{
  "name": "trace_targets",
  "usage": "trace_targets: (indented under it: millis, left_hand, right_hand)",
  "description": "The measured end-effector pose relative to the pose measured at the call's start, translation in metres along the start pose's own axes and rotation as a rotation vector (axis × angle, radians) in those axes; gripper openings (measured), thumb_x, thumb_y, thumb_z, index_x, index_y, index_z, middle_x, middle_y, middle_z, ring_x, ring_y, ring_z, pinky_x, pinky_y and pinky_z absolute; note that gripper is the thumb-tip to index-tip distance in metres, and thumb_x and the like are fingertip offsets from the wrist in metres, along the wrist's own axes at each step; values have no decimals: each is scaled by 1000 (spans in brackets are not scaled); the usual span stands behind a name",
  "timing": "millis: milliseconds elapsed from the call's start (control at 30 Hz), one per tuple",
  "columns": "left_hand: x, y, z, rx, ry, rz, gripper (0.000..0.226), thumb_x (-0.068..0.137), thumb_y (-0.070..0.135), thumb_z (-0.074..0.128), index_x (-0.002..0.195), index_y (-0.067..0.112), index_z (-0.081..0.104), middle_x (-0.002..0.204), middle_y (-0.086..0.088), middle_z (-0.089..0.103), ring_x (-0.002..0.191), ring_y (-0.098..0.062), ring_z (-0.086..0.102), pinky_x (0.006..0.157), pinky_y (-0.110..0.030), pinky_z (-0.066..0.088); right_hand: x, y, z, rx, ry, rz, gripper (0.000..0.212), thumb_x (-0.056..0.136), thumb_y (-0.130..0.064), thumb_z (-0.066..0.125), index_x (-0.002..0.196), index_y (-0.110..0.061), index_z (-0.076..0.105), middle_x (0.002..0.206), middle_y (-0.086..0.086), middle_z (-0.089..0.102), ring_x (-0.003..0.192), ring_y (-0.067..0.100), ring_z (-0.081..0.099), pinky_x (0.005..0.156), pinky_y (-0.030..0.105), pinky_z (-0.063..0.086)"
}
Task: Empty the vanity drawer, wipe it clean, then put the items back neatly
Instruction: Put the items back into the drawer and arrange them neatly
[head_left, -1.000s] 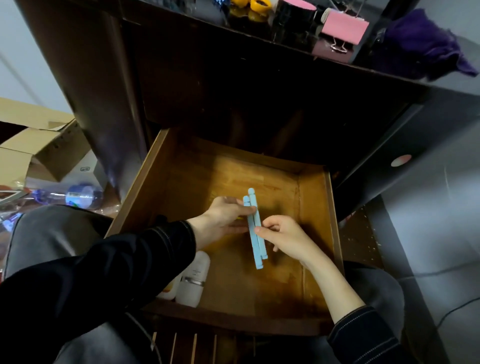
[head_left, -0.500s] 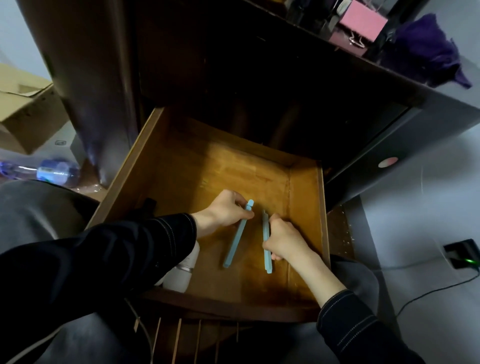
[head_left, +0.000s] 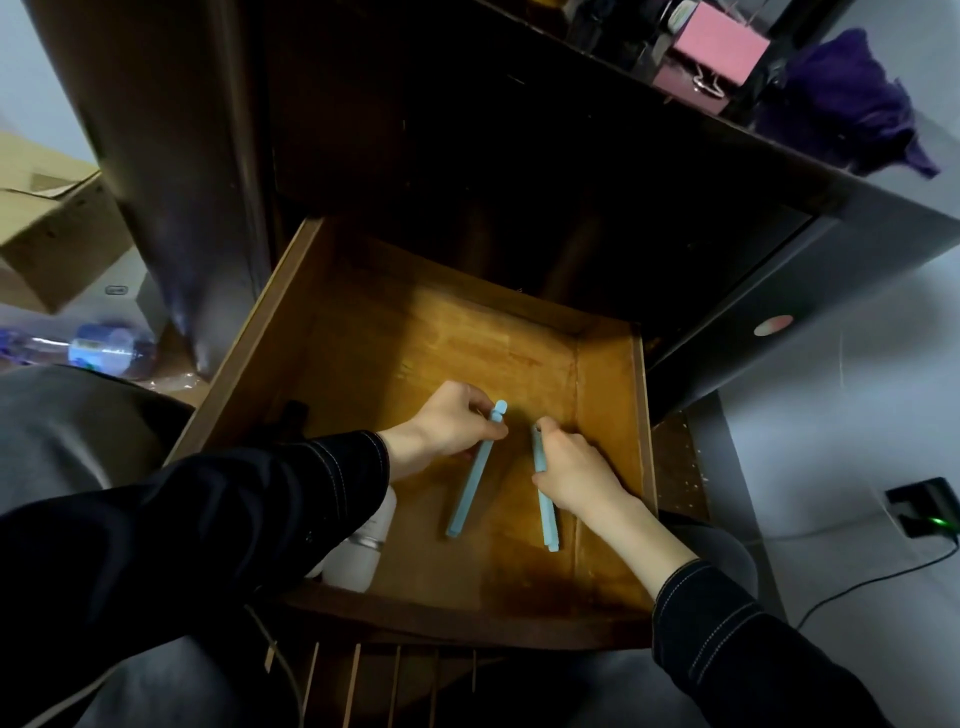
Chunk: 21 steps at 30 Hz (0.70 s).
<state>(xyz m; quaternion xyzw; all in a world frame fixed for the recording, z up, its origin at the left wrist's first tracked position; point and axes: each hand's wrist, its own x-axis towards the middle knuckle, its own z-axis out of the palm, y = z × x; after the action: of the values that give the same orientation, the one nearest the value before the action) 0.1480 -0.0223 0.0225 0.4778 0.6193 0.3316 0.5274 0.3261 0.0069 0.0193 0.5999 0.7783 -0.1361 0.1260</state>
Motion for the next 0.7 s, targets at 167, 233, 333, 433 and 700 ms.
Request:
trace_targets:
  millis: [167,233,333,433,700]
  left_hand:
    - [3,-2,3,-3,-15,-3,22,89,18,74,104,3,68,88,-11,66,73,-17,62,61,-25,54]
    - [5,-5,3,-8,-13,-13,20,88,17,75,100,3,69,82,-9,64,68,-15,61,59,-25,53]
    - [9,-8,2,-9,-9,-20,18,88,17,76,97,4,70,80,-8,66,66,-14,62,55,-23,52]
    - [10,-8,3,-11,-9,-20,17,87,18,76,98,6,70,81,-8,67,65,-13,63,53,-21,51]
    - [8,-7,5,3,-19,-20,22,88,17,75,102,2,68,84,-11,65,68,-16,61,55,-23,53]
  right_hand:
    - [-1,6,-5,-89,-41,-26,63,96,-7,62,149,-15,29,118,10,64,91,25,69,79,37,60]
    - [-4,4,-8,-243,-43,-81,52,95,-3,59,141,-12,37,122,13,63,100,31,67,79,40,56]
    - [-7,1,-6,-457,-29,-151,45,92,-1,61,133,-7,45,123,15,62,105,35,65,76,42,50]
    - [-7,5,-5,-565,14,-183,47,88,-10,71,129,-7,49,122,14,64,111,33,59,82,41,50]
    - [0,16,-11,-531,45,-242,57,87,-29,75,135,-17,47,130,8,60,120,30,52,99,42,39]
